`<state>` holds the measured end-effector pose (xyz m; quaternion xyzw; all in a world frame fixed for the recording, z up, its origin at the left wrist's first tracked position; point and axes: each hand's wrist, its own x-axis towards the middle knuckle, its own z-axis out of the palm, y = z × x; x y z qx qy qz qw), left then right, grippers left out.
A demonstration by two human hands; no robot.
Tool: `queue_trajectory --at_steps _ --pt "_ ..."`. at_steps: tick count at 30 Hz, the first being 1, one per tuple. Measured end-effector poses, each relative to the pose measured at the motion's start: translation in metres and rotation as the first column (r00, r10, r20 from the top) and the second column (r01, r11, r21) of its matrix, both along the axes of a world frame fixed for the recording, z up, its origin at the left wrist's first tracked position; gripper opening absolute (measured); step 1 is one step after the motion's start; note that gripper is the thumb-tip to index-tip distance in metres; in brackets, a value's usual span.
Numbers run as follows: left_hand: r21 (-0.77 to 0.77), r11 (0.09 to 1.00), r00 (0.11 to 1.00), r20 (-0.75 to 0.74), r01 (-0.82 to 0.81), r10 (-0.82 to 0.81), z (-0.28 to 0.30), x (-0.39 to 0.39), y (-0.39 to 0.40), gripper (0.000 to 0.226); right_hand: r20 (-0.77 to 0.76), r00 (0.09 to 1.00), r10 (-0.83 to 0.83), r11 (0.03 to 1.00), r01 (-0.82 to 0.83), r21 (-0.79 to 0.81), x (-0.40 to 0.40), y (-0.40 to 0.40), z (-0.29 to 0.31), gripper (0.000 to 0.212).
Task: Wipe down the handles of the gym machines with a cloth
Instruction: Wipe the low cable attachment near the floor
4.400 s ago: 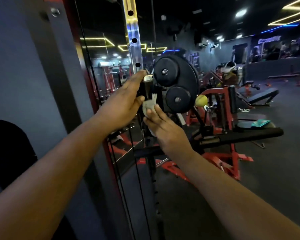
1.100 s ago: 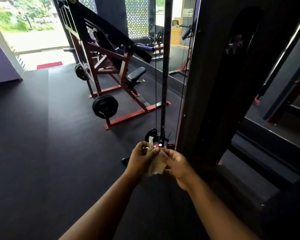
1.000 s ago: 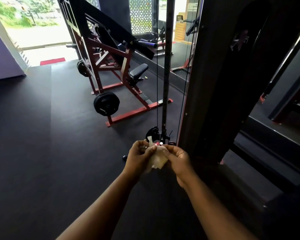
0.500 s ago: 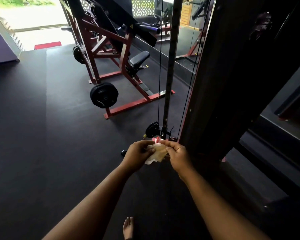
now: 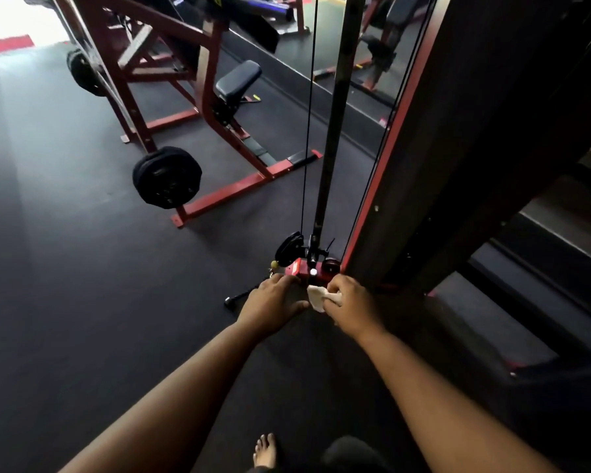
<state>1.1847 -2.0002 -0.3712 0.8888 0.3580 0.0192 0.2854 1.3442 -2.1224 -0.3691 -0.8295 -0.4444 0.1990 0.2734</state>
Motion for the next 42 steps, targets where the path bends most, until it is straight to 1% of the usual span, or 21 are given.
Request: queue_trajectory --at_steps 1,3,5,7,10,13,16,20,24,26,30,34,37,40,42 --pt "-0.003 1.0 0.998 -0.055 0.025 -0.025 -0.008 0.005 0.01 0.064 -0.046 0.998 -0.033 0.999 0.031 -0.028 0.007 0.007 -0.01 0.012" --pt "-0.035 0.998 0.99 -0.128 0.062 -0.066 -0.026 0.018 0.028 0.069 -0.127 0.989 -0.08 0.995 0.072 -0.068 0.019 0.02 -0.031 0.022" --pt "-0.063 0.995 0.98 -0.179 0.079 -0.089 -0.051 0.04 0.048 0.071 -0.193 0.971 -0.142 0.989 0.13 -0.075 0.04 0.039 -0.063 0.03" --pt "-0.05 0.993 0.975 -0.195 0.102 -0.11 -0.064 0.053 0.057 0.073 -0.253 0.945 -0.207 0.978 0.193 -0.077 0.051 0.049 -0.08 0.032" --pt "-0.031 0.991 0.966 -0.218 0.132 -0.136 -0.112 0.095 0.084 0.075 -0.337 0.892 -0.303 0.953 0.281 -0.113 0.09 0.08 -0.138 0.031" --pt "-0.03 0.987 0.946 -0.282 0.159 -0.161 -0.17 0.139 0.108 0.075 -0.385 0.838 -0.387 0.922 0.351 -0.163 0.134 0.112 -0.205 0.024" --pt "-0.045 0.982 0.93 -0.317 0.184 -0.189 -0.229 0.179 0.128 0.074 -0.413 0.799 -0.438 0.899 0.39 -0.199 0.172 0.138 -0.267 0.017" --pt "-0.038 0.981 0.923 -0.332 0.192 -0.194 -0.32 0.222 0.151 0.073 -0.421 0.774 -0.473 0.881 0.422 -0.215 0.215 0.168 -0.361 0.011" --pt "-0.058 0.966 0.888 -0.385 0.251 -0.253 -0.424 0.249 0.17 0.075 -0.474 0.725 -0.5 0.866 0.419 -0.272 0.243 0.19 -0.471 0.021" --pt "-0.055 0.958 0.872 -0.402 0.282 -0.279 -0.468 0.259 0.183 0.076 -0.482 0.722 -0.496 0.868 0.397 -0.298 0.251 0.196 -0.516 0.025" --pt "-0.004 0.946 0.869 -0.394 0.323 -0.298 -0.541 0.271 0.205 0.078 -0.413 0.762 -0.498 0.865 0.407 -0.293 0.259 0.206 -0.595 0.021" --pt "0.039 0.93 0.868 -0.375 0.365 -0.325 -0.598 0.279 0.22 0.082 -0.419 0.745 -0.519 0.855 0.443 -0.27 0.261 0.222 -0.659 0.015" --pt "0.133 0.908 0.885 -0.319 0.397 -0.34 -0.625 0.279 0.225 0.083 -0.456 0.728 -0.512 0.859 0.433 -0.273 0.26 0.238 -0.69 0.013" --pt "0.211 0.896 0.906 -0.258 0.391 -0.335 -0.64 0.275 0.226 0.08 -0.508 0.67 -0.541 0.837 0.489 -0.246 0.261 0.254 -0.71 0.008" --pt "0.236 0.89 0.91 -0.24 0.391 -0.337 -0.644 0.274 0.225 0.08 -0.502 0.659 -0.561 0.819 0.531 -0.218 0.266 0.268 -0.718 0.012"
